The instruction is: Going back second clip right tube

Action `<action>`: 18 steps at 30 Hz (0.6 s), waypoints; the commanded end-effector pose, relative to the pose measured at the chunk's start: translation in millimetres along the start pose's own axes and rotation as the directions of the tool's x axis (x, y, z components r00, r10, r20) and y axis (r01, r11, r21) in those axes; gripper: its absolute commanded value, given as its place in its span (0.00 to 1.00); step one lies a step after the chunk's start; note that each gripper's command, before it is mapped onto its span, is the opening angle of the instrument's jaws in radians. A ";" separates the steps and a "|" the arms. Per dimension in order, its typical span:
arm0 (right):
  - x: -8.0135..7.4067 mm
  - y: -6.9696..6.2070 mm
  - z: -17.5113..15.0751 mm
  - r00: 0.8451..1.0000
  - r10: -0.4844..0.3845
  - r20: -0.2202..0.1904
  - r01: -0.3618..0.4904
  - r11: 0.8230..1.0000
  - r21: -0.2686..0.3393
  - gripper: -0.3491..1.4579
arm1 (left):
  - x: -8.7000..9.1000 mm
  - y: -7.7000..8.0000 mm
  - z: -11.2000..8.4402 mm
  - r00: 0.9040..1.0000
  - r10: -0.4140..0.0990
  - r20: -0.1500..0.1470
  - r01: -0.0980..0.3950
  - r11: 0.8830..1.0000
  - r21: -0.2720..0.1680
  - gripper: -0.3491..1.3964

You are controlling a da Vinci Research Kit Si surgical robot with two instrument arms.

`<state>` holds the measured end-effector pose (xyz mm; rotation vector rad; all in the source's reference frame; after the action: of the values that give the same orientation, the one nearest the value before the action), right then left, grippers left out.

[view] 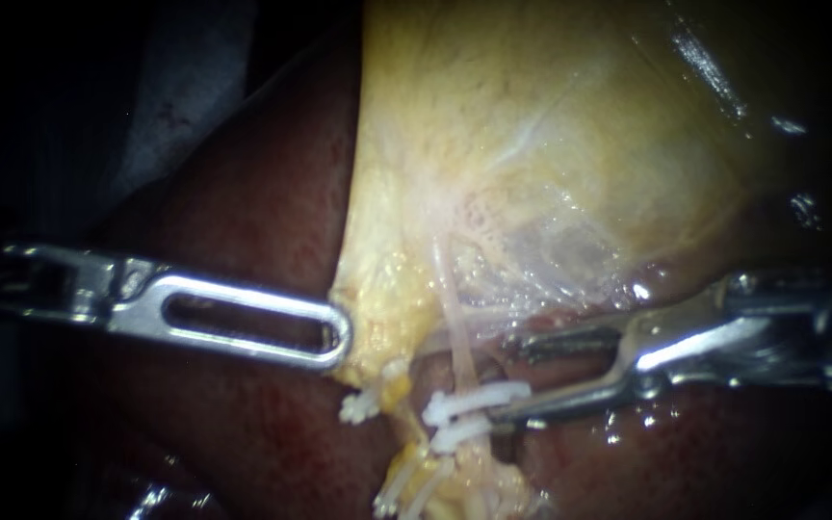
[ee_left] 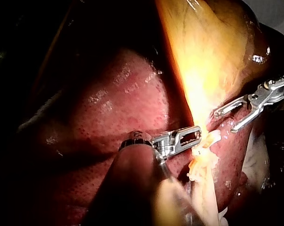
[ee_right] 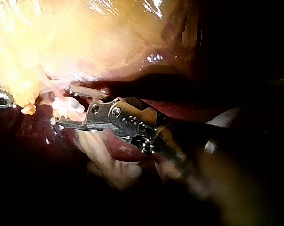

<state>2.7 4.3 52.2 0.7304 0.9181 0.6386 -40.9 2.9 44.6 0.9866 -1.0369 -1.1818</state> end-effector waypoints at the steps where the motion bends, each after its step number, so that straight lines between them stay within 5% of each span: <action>1: 0.3 0.0 -0.7 1.000 -0.020 -0.006 0.020 1.000 -0.006 0.46 | 0.0 0.0 0.0 1.000 0.000 0.000 0.000 1.000 0.000 0.00; 12: 1.6 0.4 -3.1 0.991 -0.133 -0.028 0.130 0.988 -0.082 0.52 | 0.1 0.1 0.0 1.000 0.001 0.000 -0.001 1.000 0.000 0.00; 18: 1.6 0.4 -3.2 0.989 -0.149 -0.023 0.147 0.986 -0.076 0.52 | 0.1 0.1 0.1 1.000 0.001 0.000 -0.001 1.000 0.000 0.00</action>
<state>0.6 6.6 50.5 0.5814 0.9618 0.5505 -41.0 2.8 44.7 0.9857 -1.0371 -1.1815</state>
